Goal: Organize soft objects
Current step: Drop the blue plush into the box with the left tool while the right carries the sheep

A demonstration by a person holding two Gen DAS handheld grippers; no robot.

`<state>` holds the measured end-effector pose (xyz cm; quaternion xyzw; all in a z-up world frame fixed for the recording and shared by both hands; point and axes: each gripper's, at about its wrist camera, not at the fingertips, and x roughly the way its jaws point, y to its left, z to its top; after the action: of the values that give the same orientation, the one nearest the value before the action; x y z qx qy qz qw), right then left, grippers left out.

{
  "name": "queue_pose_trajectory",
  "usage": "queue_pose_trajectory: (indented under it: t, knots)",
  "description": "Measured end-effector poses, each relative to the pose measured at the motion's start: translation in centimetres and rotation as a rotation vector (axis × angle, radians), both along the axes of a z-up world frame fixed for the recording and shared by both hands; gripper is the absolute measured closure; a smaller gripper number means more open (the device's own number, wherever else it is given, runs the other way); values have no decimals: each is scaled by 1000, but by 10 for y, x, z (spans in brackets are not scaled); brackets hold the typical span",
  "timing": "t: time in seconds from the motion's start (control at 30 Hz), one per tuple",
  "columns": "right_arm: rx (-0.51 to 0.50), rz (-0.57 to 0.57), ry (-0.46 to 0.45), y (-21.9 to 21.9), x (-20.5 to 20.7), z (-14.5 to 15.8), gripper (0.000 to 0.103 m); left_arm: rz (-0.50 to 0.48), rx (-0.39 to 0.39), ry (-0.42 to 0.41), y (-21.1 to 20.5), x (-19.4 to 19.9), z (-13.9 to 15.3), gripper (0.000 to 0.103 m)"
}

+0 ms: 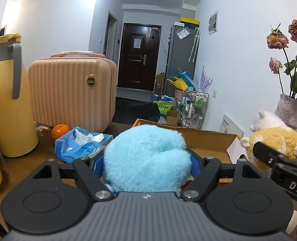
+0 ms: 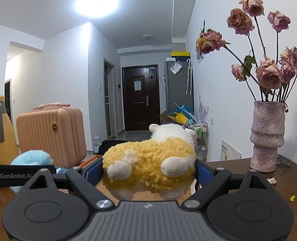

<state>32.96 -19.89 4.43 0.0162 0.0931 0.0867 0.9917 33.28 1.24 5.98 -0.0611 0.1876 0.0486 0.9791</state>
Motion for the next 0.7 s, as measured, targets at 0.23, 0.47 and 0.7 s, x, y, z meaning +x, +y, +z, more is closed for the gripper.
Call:
queue_pose_trajectory:
  t: [0.23, 0.47, 0.7]
  knots:
    - [0, -12, 37, 5, 29, -6, 12, 9, -6, 6, 0, 22, -1, 24]
    - [-3, -19, 64, 12, 53, -10, 12, 24, -10, 18, 5, 42, -5, 24]
    - [-44, -26, 100, 23, 74, -15, 12, 28, -5, 31, 5, 61, -9, 24]
